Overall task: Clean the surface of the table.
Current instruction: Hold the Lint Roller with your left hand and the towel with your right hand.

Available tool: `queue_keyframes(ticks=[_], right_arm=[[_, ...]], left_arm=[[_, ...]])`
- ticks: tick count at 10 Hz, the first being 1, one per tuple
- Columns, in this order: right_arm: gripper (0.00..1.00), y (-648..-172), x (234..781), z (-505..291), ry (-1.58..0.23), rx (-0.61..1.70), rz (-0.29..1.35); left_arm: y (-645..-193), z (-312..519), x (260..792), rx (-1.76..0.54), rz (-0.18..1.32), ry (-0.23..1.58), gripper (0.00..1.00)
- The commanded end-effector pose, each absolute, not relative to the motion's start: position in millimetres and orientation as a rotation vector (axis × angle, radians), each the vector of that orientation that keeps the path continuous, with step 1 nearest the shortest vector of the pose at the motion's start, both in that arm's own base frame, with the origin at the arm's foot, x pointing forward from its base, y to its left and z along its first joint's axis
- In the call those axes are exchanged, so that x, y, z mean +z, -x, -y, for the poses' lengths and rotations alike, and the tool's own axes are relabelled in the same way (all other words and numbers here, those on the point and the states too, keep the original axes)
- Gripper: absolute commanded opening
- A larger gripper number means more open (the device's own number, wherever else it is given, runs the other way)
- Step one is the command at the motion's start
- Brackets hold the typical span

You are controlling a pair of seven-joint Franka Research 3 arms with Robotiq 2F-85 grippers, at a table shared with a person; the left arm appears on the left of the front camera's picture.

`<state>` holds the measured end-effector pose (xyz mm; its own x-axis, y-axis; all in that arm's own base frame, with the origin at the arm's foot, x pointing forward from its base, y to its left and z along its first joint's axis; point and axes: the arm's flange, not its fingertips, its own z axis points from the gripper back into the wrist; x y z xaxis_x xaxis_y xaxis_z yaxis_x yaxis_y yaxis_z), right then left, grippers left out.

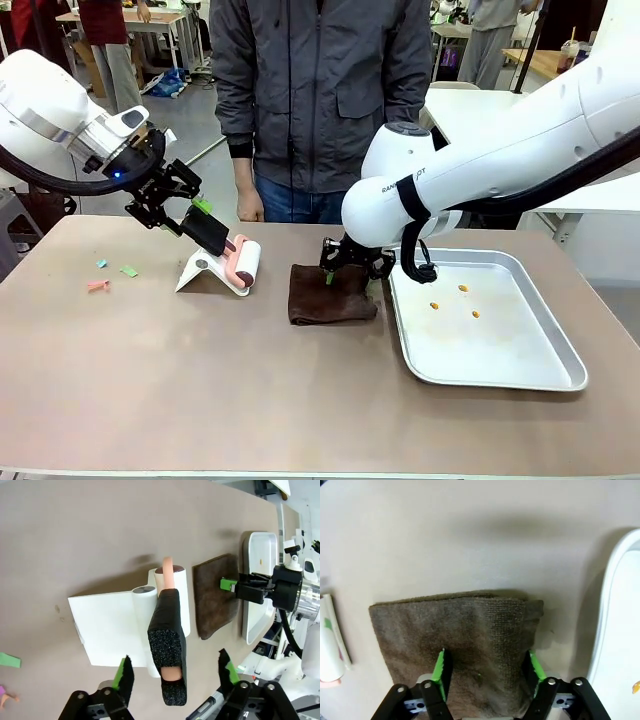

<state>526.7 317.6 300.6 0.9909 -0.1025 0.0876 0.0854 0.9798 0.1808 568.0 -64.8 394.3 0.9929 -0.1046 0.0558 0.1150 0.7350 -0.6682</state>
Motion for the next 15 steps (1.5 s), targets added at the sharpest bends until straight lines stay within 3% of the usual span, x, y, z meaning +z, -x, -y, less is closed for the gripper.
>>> queue_keyframes(ticks=[1, 2, 3, 4, 12, 15], right_arm=[[0.00, -531, 300, -328, -0.166, -0.109, 0.101], [0.00, -531, 300, -328, -0.169, -0.109, 0.098], [0.00, -532, 299, -328, -0.164, -0.113, 0.093], [0.03, -532, 299, -328, -0.168, -0.109, 0.090], [0.00, -536, 303, -317, -0.220, -0.136, 0.065], [0.00, -533, 341, -258, -0.672, -0.201, 0.002]], left_arm=[[-564, 66, 395, -0.119, -0.001, 0.713, 0.00], [-564, 68, 395, -0.123, -0.004, 0.709, 0.36], [-564, 67, 394, -0.125, -0.002, 0.709, 0.00], [-564, 66, 394, -0.126, 0.003, 0.715, 0.00], [-561, 67, 399, -0.120, 0.017, 0.752, 0.00], [-552, 55, 412, -0.168, 0.016, 0.928, 0.00]])
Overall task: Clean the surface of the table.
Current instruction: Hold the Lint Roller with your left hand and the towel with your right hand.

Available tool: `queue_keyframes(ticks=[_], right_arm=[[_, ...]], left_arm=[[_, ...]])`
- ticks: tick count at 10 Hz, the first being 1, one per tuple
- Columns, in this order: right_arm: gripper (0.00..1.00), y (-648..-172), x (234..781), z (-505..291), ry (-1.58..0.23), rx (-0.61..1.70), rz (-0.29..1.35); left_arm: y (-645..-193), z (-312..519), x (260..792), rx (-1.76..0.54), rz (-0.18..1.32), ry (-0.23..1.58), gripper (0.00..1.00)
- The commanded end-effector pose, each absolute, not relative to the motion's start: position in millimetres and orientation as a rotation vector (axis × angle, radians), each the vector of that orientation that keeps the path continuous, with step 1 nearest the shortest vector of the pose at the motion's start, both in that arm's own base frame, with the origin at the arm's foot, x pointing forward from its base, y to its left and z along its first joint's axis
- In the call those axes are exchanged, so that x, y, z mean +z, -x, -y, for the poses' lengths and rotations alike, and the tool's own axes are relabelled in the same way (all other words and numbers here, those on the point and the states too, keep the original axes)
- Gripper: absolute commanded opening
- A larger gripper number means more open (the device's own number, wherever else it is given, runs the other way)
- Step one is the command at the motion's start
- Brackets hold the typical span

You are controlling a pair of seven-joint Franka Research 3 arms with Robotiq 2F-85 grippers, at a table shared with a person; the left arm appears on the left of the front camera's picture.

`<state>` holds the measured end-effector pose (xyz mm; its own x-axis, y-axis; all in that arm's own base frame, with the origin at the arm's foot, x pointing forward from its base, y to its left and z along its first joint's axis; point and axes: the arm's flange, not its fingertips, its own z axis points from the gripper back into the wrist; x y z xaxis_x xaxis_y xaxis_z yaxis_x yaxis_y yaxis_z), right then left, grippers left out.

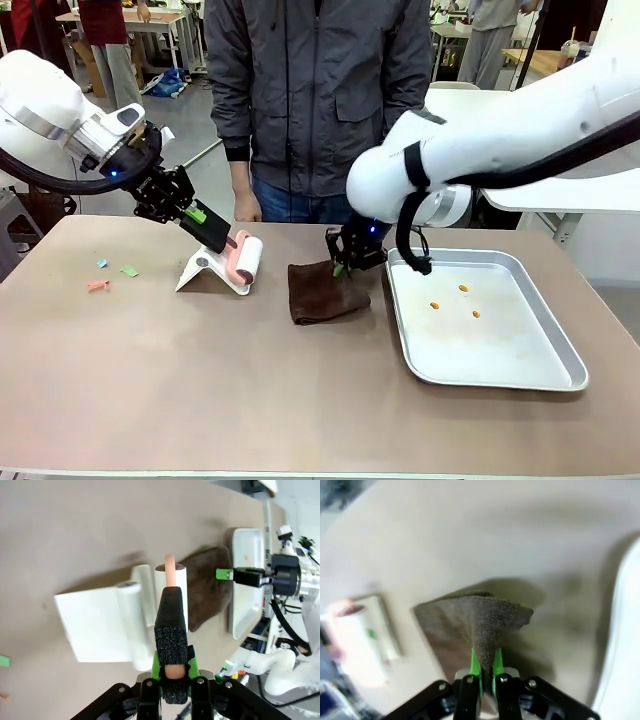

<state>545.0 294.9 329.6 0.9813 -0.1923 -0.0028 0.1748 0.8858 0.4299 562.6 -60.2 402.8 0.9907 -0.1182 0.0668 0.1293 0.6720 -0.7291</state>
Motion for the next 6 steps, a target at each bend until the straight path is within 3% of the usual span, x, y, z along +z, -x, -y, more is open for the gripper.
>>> queue_keyframes(ticks=[1, 6], right_arm=[[0.00, -530, 348, -241, -0.813, -0.192, -0.040], [0.00, -517, 363, -171, -1.604, 0.038, -0.401]], left_arm=[[-550, 49, 415, -0.178, 0.014, 0.978, 0.00], [-535, -3, 434, -0.239, 0.020, 1.256, 0.00]])
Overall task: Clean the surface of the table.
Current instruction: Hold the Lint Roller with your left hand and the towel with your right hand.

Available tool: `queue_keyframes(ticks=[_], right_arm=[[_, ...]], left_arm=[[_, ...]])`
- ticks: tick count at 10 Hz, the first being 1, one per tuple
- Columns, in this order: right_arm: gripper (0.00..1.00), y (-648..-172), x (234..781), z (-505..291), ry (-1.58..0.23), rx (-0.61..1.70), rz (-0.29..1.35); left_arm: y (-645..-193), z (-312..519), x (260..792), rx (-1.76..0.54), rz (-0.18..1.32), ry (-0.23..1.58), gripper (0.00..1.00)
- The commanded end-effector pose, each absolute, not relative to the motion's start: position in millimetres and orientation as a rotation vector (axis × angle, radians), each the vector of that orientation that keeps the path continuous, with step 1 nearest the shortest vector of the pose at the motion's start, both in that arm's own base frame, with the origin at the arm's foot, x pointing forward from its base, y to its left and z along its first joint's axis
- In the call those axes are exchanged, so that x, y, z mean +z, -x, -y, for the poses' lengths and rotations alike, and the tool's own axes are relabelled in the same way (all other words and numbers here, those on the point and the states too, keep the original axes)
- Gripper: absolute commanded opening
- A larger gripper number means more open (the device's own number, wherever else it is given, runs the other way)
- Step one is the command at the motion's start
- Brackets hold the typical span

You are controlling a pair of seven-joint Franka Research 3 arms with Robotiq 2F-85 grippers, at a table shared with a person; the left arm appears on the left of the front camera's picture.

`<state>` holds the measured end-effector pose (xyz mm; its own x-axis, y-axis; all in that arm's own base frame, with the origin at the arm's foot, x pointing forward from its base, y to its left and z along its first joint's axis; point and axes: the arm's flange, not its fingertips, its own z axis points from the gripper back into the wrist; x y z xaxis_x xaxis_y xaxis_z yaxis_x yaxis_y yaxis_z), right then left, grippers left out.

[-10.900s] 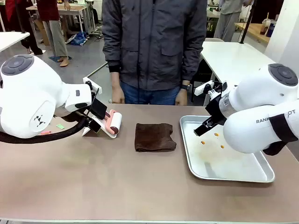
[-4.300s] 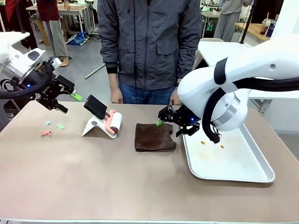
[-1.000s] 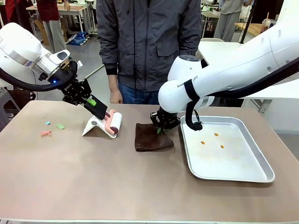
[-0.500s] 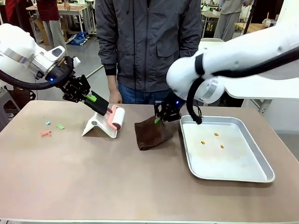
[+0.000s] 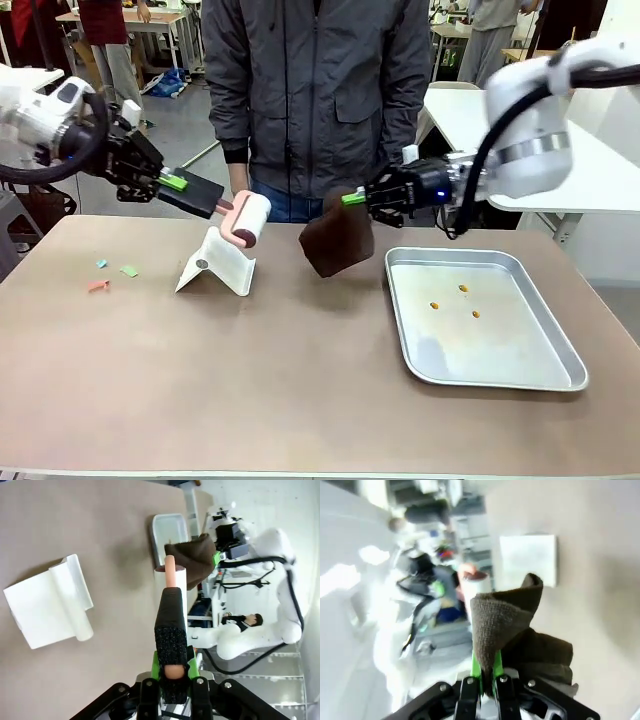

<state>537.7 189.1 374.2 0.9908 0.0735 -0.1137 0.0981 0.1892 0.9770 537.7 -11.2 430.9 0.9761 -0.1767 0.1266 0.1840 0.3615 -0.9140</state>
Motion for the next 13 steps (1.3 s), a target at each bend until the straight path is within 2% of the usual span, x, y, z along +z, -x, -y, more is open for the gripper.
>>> queue_keyframes(ticks=[1, 2, 4, 6, 7, 8, 10, 13], right_arm=[[0.00, -511, 367, -159, -1.700, 0.056, -0.446], [0.00, -502, 374, -150, -1.740, 0.023, -0.488], [0.00, -469, 390, -125, -1.789, -0.099, -0.447], [0.00, -429, 389, -82, -1.786, -0.223, -0.287], [0.00, -416, 386, -60, -1.812, -0.298, -0.238], [0.00, -406, 383, -43, -1.806, -0.370, -0.163], [0.00, -388, 374, -6, -1.832, -0.484, -0.037], [0.00, -371, 368, 45, -1.812, -0.608, 0.075]], left_arm=[[-532, -25, 436, -0.209, 0.016, 1.314, 0.00], [-528, -56, 438, -0.161, 0.014, 1.375, 0.00], [-513, -120, 437, -0.051, 0.082, 1.456, 0.00], [-493, -184, 433, -0.021, -0.045, 1.426, 0.00], [-481, -214, 432, -0.051, -0.069, 1.406, 0.00], [-469, -250, 431, 0.048, -0.013, 1.388, 0.00], [-440, -312, 427, -0.052, -0.032, 1.435, 0.00], [-419, -351, 403, -0.212, -0.126, 1.460, 0.00]])
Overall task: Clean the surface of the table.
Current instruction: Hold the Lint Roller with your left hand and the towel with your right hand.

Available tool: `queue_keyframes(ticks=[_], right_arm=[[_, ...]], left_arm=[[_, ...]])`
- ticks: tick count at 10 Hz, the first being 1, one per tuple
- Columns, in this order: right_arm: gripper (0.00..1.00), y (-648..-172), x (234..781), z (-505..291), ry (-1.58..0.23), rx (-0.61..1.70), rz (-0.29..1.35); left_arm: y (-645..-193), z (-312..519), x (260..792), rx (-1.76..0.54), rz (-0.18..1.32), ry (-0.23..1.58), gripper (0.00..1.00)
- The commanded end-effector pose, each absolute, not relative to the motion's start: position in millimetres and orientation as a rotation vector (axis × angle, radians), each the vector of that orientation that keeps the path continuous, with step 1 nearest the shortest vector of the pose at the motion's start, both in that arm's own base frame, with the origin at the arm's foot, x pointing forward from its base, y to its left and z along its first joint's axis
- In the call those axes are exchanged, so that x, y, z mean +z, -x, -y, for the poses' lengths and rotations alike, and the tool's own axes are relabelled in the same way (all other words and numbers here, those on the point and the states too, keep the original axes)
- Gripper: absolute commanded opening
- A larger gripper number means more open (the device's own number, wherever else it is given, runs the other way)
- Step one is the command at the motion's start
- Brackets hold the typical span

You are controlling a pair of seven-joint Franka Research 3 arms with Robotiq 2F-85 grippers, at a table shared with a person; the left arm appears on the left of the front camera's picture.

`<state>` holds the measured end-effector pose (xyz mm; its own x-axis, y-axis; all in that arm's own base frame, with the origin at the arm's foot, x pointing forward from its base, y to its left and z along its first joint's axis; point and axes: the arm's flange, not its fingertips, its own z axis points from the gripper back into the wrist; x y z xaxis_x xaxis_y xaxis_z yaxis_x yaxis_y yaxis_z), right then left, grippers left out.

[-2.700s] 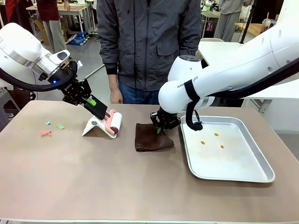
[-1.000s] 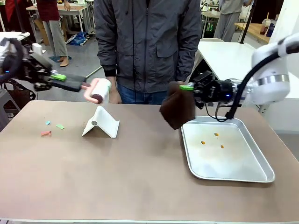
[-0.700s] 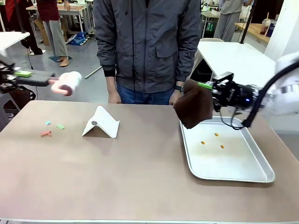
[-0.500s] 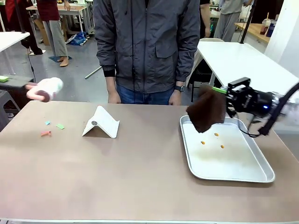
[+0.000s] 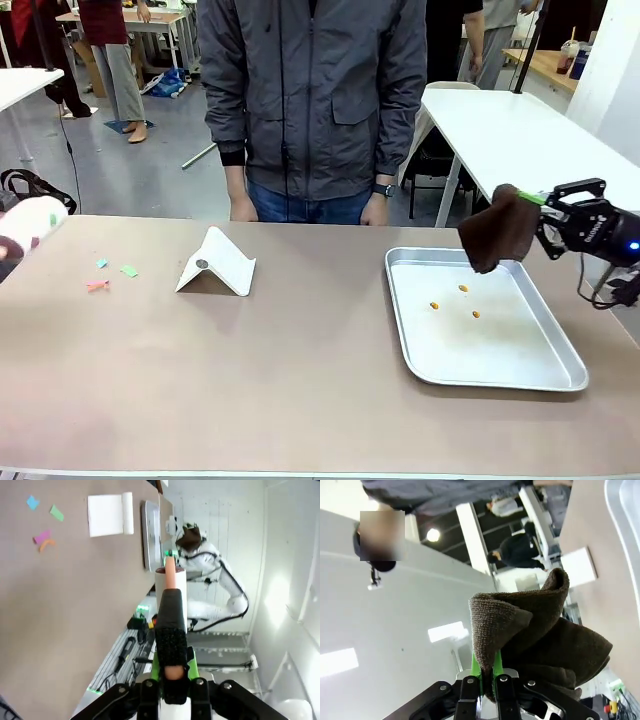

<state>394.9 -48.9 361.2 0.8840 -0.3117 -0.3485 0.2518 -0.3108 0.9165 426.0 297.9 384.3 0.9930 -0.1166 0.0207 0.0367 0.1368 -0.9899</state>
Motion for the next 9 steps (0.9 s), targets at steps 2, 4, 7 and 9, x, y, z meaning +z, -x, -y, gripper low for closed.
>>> queue_keyframes(ticks=[2, 4, 7, 9], right_arm=[[0.00, -370, 362, 57, -1.782, -0.689, 0.181], [0.00, -394, 359, 65, -1.792, -0.600, 0.086], [0.00, -394, 359, 65, -1.792, -0.600, 0.086], [0.00, -394, 359, 65, -1.792, -0.600, 0.086]], left_arm=[[-423, -354, 387, -0.235, -0.166, 1.513, 0.00], [-425, -296, 366, -0.177, -0.098, 1.437, 0.00], [-425, -296, 366, -0.177, -0.098, 1.437, 0.00], [-425, -296, 366, -0.177, -0.098, 1.437, 0.00]])
